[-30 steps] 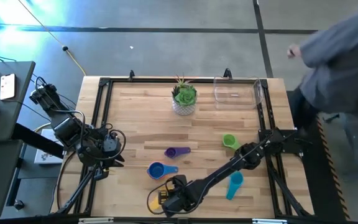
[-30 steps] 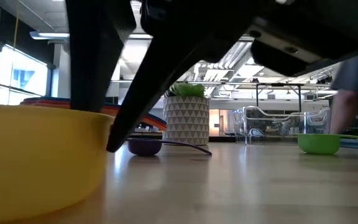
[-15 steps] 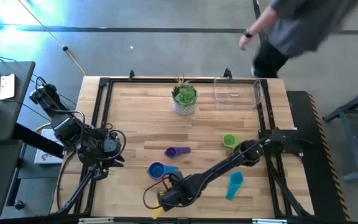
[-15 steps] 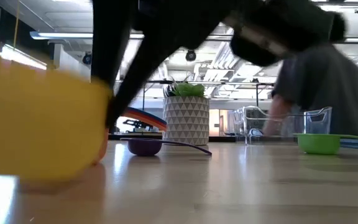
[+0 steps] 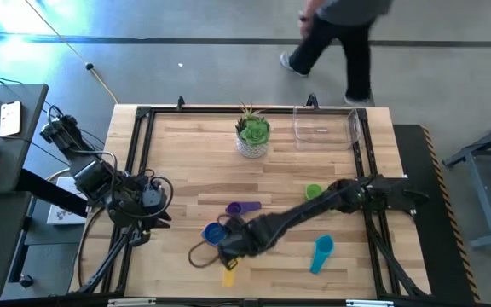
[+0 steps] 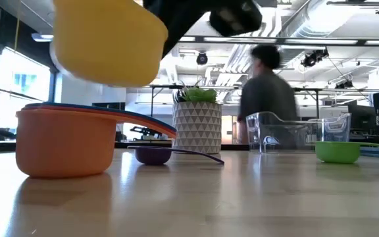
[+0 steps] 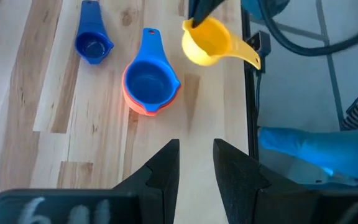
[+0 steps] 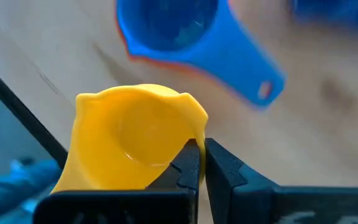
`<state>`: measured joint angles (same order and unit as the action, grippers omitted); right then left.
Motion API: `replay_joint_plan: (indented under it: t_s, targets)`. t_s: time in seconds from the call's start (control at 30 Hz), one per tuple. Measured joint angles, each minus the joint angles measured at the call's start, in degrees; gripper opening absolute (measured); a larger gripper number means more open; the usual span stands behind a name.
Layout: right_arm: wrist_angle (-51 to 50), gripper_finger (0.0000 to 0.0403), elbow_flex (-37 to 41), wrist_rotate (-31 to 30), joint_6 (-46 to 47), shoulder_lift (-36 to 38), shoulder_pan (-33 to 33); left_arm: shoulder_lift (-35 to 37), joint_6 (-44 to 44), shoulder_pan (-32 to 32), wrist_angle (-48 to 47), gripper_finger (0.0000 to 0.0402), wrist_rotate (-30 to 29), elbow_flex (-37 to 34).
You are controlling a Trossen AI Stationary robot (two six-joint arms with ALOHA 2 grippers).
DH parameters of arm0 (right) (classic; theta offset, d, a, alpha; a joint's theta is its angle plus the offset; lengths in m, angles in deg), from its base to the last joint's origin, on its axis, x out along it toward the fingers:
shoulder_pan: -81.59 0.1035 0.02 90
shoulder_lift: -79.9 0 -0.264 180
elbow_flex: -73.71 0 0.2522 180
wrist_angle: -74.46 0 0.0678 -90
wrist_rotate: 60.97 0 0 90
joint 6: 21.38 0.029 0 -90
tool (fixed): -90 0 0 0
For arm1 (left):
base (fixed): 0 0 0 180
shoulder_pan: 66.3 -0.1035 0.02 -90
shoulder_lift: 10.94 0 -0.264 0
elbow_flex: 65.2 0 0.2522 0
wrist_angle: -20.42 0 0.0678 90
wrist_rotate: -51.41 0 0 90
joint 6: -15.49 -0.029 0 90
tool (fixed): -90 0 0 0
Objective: Nest measuring cups in basket
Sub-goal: Stack the yellow measuring cup on top of the blue measuring cup
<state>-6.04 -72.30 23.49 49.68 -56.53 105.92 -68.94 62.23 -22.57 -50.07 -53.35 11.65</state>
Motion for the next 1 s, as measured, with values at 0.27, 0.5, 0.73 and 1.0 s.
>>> replay_joint_plan:
  t_s: [0.27, 0.5, 0.73, 1.0]
  targets:
    - [0.14, 0.0001, -0.29, 4.07, -36.33, 2.32, -8.71, 0.03, 9.30, -2.21, -0.10, 0.0090, 0.02, 0.00]
    - [1.69, 0.0001, -2.75, 10.28, -63.07, 2.43, -14.74, 0.58, 19.20, -2.58, -0.25, 0.0090, 0.01, 0.02]
    - [6.32, 0.0001, -2.78, 16.11, -84.50, 2.48, -17.14, 0.68, 27.80, -2.48, -0.43, 0.0090, 0.70, 0.02]
    - [11.65, 0.0000, -2.78, 16.26, -98.90, 2.20, -16.55, 0.68, 34.18, -2.45, -0.42, 0.0090, 2.45, 0.02]
